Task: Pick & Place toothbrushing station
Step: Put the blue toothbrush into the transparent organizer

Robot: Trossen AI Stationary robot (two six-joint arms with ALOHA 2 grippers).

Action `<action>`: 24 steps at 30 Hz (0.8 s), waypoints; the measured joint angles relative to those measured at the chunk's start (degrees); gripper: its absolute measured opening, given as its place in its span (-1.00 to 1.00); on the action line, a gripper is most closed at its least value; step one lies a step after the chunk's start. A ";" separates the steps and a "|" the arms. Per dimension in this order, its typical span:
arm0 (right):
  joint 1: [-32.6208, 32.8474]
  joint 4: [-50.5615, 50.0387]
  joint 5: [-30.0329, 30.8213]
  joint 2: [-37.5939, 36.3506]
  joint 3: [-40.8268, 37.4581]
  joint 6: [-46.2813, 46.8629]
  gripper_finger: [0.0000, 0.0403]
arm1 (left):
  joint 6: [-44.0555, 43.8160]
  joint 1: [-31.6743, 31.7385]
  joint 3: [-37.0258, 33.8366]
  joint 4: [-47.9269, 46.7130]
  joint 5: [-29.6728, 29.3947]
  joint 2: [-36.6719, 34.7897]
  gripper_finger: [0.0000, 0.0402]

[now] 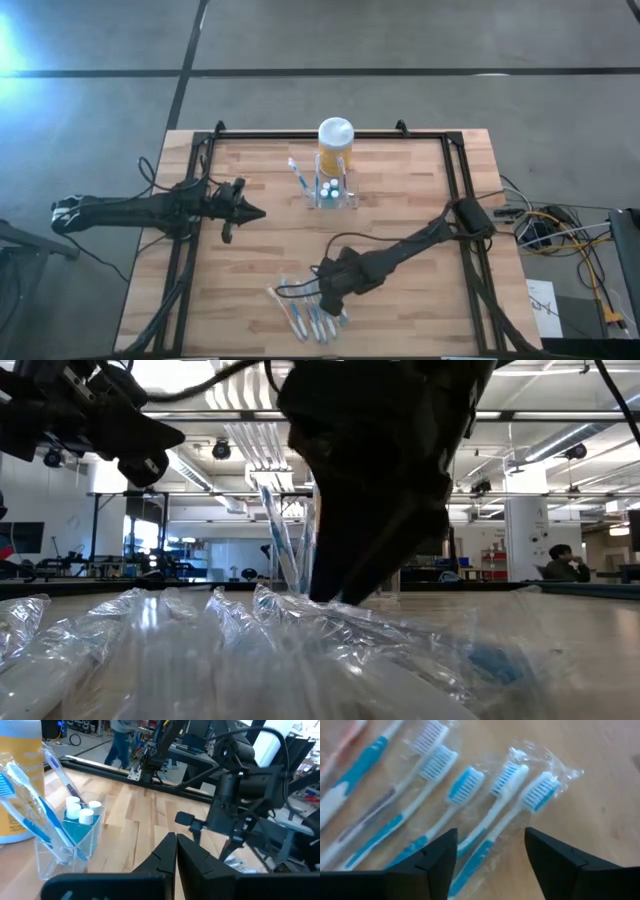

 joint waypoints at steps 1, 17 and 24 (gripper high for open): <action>-0.07 -1.63 0.03 0.48 0.55 0.76 0.19 | -0.18 -0.03 0.00 -0.01 0.05 0.00 -0.92; 0.01 -10.97 0.72 0.21 0.31 1.75 0.19 | -0.34 -0.08 0.00 -0.03 1.19 0.00 -0.92; -0.10 -11.87 -1.20 0.32 -0.44 3.15 0.17 | -0.34 -0.08 0.00 -0.03 1.44 0.00 -0.92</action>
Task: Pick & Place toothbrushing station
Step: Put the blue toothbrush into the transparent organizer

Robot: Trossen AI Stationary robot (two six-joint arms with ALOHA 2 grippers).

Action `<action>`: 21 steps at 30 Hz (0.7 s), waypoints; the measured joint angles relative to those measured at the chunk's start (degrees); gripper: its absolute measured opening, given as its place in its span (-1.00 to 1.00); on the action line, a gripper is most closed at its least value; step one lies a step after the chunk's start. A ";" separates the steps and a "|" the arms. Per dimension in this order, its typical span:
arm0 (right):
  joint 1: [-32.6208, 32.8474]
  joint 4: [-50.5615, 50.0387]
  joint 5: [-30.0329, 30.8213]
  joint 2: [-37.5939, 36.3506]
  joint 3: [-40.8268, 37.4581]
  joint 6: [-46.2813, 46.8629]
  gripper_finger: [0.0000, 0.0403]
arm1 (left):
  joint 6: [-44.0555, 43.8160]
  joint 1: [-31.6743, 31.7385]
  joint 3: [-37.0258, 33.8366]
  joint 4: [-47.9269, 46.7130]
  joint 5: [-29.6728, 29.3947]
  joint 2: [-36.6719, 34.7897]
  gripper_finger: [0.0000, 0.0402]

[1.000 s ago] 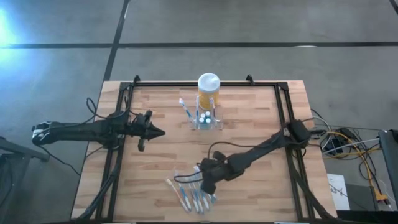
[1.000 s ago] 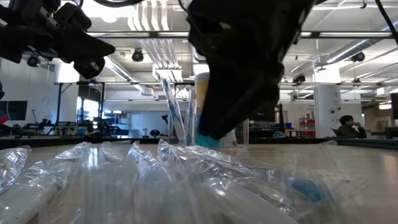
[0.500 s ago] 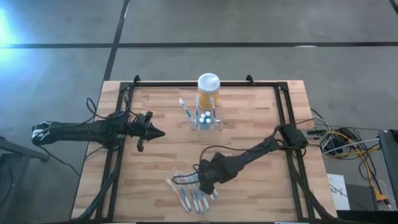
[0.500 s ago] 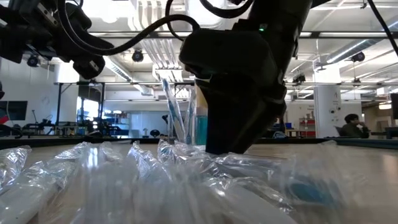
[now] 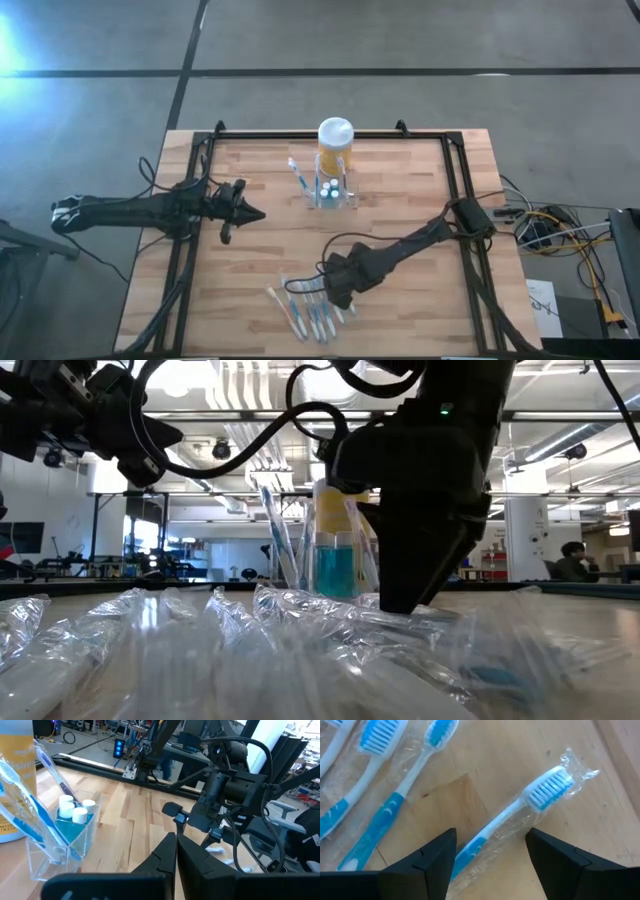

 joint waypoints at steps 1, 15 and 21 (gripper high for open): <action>0.08 0.02 0.58 0.00 0.00 0.01 0.18 | 0.00 0.00 0.00 0.02 0.00 0.00 -0.92; -0.15 0.59 -4.64 -0.81 -2.15 -4.00 0.02 | 0.00 0.00 0.00 0.00 0.04 0.00 -0.92; -0.15 0.68 -4.28 -0.76 -2.60 -5.97 -0.31 | 0.00 0.00 0.00 0.00 0.06 0.00 -0.92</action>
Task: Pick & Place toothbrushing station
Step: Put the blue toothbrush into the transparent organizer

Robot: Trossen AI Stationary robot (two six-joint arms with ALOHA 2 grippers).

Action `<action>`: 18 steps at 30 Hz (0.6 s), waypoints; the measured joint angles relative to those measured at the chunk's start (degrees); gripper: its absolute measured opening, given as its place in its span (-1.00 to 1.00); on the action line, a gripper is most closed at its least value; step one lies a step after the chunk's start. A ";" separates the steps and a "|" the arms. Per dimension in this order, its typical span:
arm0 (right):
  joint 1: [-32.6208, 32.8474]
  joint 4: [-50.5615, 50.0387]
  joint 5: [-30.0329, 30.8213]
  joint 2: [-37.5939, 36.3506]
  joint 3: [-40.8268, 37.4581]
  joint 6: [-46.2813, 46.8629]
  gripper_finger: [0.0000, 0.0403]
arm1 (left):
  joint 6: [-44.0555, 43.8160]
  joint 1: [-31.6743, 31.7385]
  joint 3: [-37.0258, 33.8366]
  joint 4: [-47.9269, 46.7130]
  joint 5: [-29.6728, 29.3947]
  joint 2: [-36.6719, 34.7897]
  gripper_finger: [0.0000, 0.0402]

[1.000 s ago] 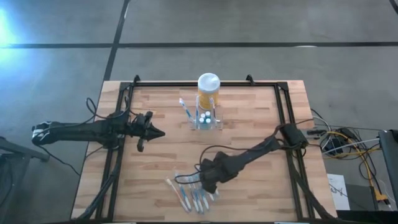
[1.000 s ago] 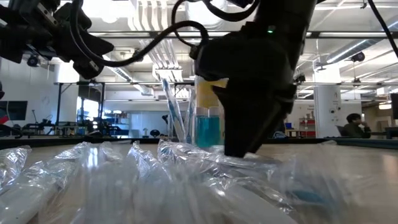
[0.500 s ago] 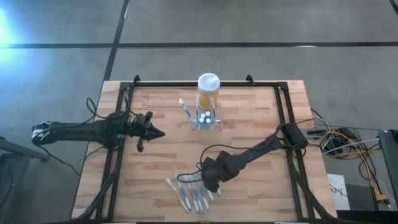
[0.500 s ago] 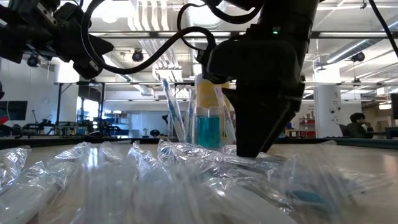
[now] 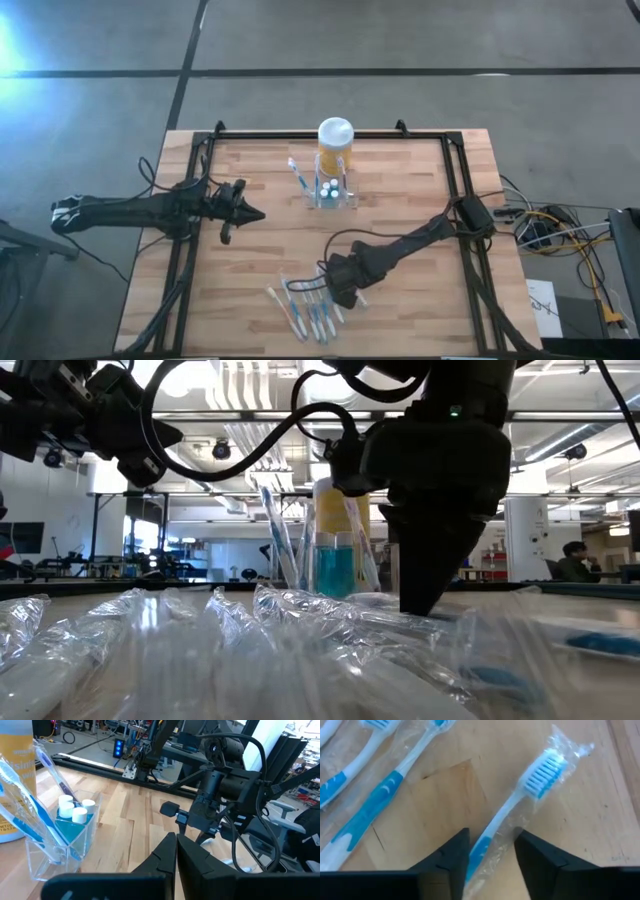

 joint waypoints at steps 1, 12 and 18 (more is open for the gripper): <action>0.04 0.01 0.24 0.00 0.00 -0.05 -0.38 | 0.00 -0.01 0.00 0.00 0.00 0.00 -0.92; 0.38 -0.19 3.25 0.11 0.36 -2.38 -0.92 | 0.59 0.00 -0.04 0.21 -0.62 0.02 -0.92; 1.80 -1.55 10.38 -3.17 0.24 -7.36 -0.93 | 0.61 0.00 -0.07 0.52 -1.34 0.05 -0.92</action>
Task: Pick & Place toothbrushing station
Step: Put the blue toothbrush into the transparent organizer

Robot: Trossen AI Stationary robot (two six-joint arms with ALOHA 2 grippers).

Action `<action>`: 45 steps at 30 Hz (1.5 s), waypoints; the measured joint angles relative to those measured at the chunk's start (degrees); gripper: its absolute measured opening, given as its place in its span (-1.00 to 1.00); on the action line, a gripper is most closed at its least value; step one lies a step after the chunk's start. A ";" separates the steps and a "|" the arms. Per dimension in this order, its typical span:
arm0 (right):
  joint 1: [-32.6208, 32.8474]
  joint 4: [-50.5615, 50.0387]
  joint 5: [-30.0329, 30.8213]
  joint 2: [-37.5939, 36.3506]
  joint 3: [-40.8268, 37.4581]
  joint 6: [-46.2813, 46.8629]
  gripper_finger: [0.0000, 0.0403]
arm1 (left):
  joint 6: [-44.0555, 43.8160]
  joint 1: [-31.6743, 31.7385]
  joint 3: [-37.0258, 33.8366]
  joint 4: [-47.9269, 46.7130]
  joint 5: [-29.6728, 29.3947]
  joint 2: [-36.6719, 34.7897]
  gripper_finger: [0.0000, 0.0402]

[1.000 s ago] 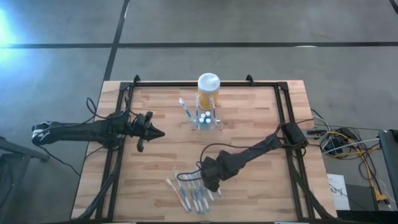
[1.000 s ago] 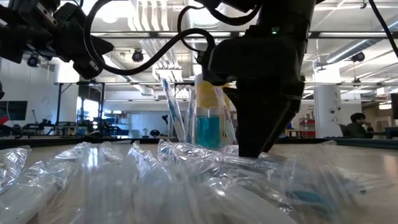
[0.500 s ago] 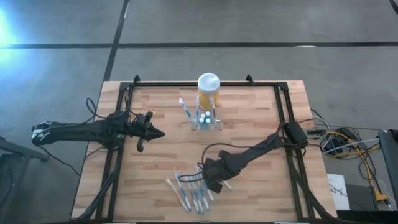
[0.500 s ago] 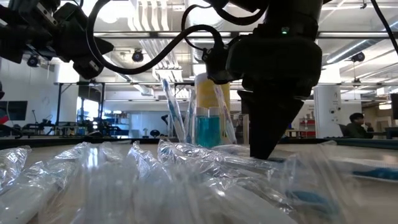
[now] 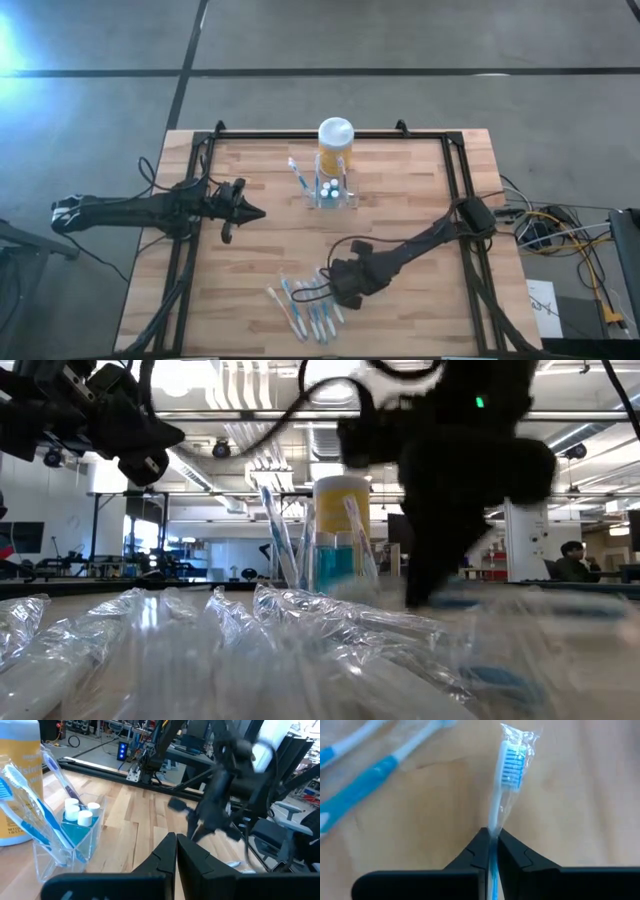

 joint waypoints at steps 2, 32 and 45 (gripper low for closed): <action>0.55 1.17 2.82 -3.51 -0.02 -2.21 -0.93 | -0.08 0.00 0.00 -0.02 -0.02 0.04 -0.92; -1.28 69.47 3.82 -81.35 -68.29 -40.22 -0.97 | -0.30 0.00 -0.04 -0.06 -1.68 2.58 -0.92; -3.70 74.85 6.30 -97.09 -81.52 -39.06 -0.96 | -0.26 -0.01 -0.04 -0.06 -2.85 4.04 -0.92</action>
